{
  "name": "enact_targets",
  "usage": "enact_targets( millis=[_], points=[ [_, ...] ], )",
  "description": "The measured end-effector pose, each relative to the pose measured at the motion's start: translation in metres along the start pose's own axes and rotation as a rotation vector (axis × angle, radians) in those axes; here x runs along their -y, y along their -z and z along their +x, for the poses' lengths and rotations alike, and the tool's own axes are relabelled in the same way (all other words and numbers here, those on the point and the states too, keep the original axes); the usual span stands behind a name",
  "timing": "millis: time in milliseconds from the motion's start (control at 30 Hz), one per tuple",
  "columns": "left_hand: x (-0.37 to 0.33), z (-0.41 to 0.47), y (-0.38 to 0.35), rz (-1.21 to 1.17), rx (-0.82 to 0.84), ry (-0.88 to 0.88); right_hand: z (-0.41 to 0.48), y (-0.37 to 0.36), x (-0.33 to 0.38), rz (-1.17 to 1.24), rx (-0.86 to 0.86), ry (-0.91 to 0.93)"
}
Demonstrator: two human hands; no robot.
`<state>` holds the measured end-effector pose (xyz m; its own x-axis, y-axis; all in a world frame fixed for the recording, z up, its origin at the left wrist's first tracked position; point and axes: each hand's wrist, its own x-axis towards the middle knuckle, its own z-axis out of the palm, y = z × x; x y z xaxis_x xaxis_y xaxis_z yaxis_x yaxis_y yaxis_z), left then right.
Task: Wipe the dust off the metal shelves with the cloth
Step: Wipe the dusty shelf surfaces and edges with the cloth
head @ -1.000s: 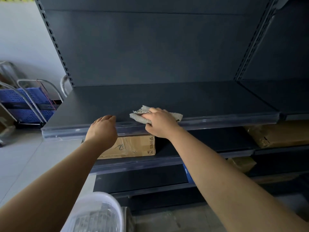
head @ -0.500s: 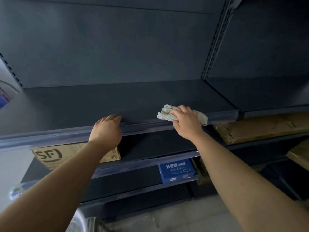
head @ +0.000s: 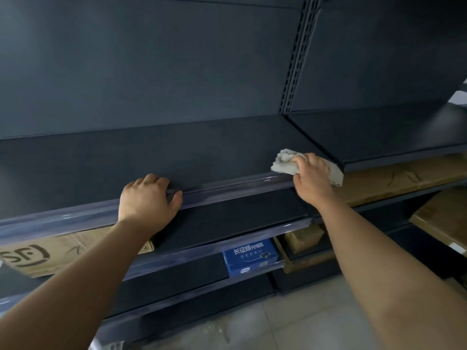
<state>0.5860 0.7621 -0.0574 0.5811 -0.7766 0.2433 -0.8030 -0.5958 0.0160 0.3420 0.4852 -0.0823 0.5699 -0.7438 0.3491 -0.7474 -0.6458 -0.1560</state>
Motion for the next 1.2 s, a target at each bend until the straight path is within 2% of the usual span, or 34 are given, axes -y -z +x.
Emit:
enact_targets(
  millis=[133,267,333,400,433,533,633,800,900,1067,1200],
  points=[
    [-0.007,0.003,-0.001,0.054,-0.003,0.042,0.009,0.006,-0.049,0.006,0.025,-0.127],
    [-0.014,0.003,-0.001,0.080,-0.007,0.118,0.020,0.019,-0.082,0.154,0.100,-0.171],
    [-0.019,0.003,0.001,0.118,-0.002,0.148,0.024,0.030,-0.083,0.291,-0.001,-0.219],
    [-0.025,0.000,0.001,0.130,-0.007,0.183,0.028,0.042,-0.077,0.403,-0.246,-0.270],
    [-0.027,-0.002,0.000,0.114,-0.017,0.202,0.029,0.047,-0.074,0.413,-0.316,-0.238],
    [-0.041,-0.010,-0.002,0.083,-0.030,0.235,0.020,0.048,-0.069,0.425,-0.264,-0.157],
    [-0.052,-0.015,-0.002,0.072,-0.033,0.249,0.001,0.028,-0.065,0.399,-0.375,-0.219],
    [-0.055,-0.020,0.000,0.061,-0.010,0.269,-0.026,-0.004,-0.032,0.377,-0.213,-0.273],
    [-0.051,-0.027,0.001,0.035,-0.004,0.281,-0.026,-0.002,-0.020,0.341,-0.179,-0.283],
    [-0.033,-0.041,0.004,-0.041,-0.004,0.292,-0.042,-0.002,0.029,0.367,-0.102,-0.036],
    [-0.004,-0.054,0.012,-0.069,-0.008,0.308,-0.055,-0.015,0.086,0.356,-0.053,0.008]
  ],
)
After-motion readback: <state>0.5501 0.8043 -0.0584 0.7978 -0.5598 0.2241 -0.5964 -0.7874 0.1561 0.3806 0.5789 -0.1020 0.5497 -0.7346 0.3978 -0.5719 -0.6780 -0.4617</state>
